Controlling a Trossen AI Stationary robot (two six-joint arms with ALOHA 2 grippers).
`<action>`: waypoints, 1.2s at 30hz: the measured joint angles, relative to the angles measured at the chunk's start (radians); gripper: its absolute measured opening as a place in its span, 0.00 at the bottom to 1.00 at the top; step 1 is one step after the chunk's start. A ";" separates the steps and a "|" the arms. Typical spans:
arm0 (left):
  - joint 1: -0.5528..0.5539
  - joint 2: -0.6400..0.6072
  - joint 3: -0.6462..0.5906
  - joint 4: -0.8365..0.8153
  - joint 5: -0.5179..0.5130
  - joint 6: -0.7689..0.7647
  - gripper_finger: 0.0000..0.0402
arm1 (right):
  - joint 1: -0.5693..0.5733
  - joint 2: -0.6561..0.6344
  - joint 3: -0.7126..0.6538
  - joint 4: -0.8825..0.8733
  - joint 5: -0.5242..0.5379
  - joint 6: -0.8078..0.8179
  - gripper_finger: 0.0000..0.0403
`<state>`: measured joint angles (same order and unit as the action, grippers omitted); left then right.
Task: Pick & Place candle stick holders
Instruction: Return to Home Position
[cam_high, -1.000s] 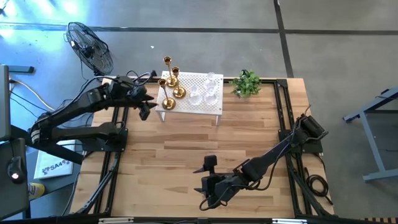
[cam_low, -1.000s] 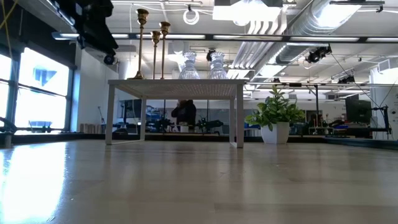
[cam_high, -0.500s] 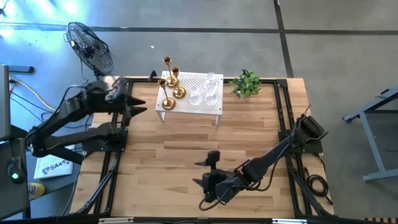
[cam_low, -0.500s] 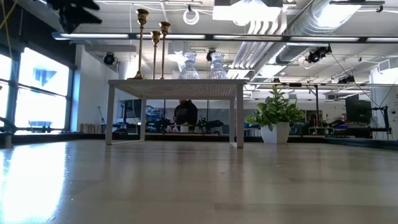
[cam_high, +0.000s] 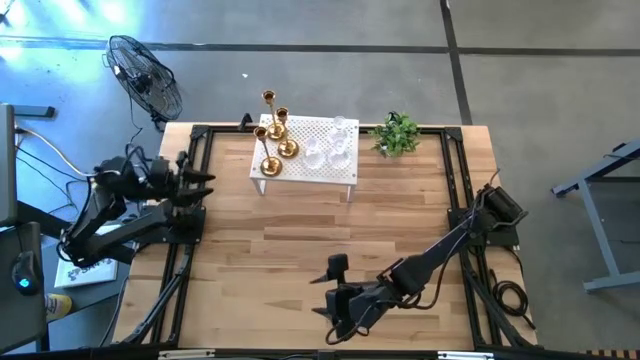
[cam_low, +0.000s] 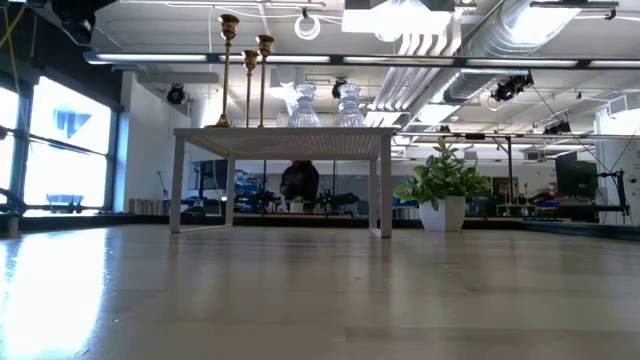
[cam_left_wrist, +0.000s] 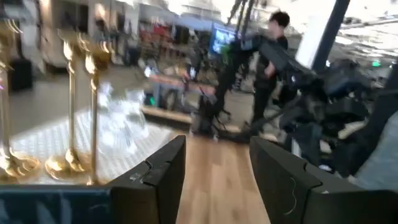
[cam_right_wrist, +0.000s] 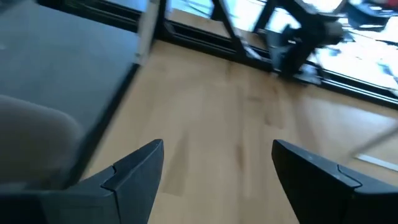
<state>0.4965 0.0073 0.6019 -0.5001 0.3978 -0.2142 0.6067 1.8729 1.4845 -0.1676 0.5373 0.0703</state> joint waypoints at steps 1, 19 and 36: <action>-0.002 0.002 -0.003 -0.011 -0.001 -0.011 0.43 | 0.000 0.000 0.000 0.012 -0.028 0.000 0.72; 0.013 -0.002 -0.494 0.598 0.001 -0.066 0.01 | -0.006 -0.023 -0.001 0.111 0.065 -0.002 0.56; -0.134 0.002 -0.587 0.677 -0.114 -0.101 0.00 | 0.057 -0.223 -0.001 -0.060 0.203 -0.046 0.01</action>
<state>0.3627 0.0090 0.0150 0.1764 0.2834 -0.3155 0.6636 1.6495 1.4837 -0.2271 0.7404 0.0246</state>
